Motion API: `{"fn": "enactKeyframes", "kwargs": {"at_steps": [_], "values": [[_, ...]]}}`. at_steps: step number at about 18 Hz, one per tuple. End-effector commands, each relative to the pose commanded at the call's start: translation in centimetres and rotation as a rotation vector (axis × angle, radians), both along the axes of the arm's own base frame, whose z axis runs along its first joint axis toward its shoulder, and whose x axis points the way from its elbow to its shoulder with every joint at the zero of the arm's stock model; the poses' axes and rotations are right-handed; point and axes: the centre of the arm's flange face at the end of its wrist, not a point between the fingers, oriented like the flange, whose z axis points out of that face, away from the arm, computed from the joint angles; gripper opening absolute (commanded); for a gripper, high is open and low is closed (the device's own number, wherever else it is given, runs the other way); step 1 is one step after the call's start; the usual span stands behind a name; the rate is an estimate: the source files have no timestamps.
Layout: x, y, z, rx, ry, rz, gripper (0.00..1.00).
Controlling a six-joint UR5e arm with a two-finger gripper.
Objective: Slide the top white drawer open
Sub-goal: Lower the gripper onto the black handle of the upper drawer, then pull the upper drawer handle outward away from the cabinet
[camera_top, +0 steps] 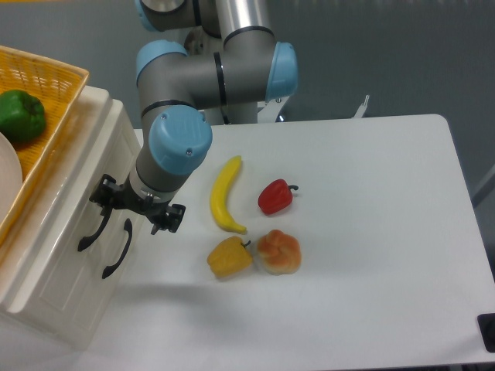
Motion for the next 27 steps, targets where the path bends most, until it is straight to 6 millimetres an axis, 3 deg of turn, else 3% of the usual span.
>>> {"fn": "enactKeyframes", "kwargs": {"at_steps": [17,27], "values": [[0.2,0.7,-1.2,-0.011,0.007,-0.008,1.0],[-0.5,1.0,-1.7,-0.029,0.098,-0.027,1.0]]}}
